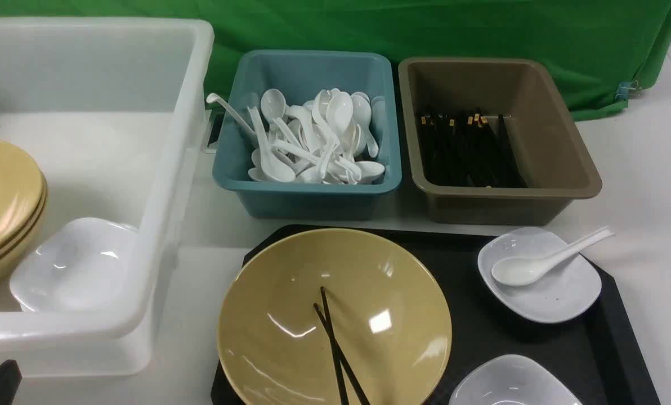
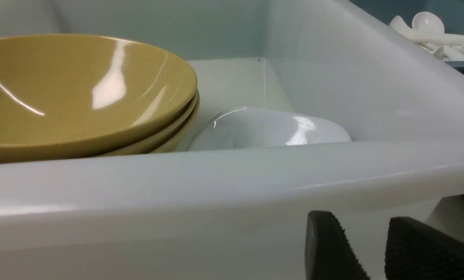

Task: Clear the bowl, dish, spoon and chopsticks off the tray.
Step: Use the right arm to grab the soup spoon in the middle

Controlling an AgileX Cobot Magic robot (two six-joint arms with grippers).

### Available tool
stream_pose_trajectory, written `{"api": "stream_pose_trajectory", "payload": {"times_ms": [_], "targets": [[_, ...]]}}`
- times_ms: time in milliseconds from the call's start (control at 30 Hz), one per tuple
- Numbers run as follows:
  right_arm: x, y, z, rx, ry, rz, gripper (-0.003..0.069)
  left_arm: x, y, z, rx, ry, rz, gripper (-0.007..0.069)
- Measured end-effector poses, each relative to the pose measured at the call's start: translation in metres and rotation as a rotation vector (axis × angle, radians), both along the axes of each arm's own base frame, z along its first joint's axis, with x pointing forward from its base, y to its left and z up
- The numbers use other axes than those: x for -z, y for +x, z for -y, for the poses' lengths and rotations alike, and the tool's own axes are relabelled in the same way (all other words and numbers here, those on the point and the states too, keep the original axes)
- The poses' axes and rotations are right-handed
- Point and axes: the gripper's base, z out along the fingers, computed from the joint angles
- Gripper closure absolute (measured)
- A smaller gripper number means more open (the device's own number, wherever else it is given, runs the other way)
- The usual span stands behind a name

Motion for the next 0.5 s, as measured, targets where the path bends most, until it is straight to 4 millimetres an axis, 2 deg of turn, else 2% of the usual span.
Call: {"api": "stream_pose_trajectory", "payload": {"times_ms": [500], "targets": [[0.0, 0.0, 0.0, 0.0, 0.0, 0.0, 0.0417, 0.0, 0.0, -0.0003, -0.001, 0.011, 0.0, 0.0401]]}}
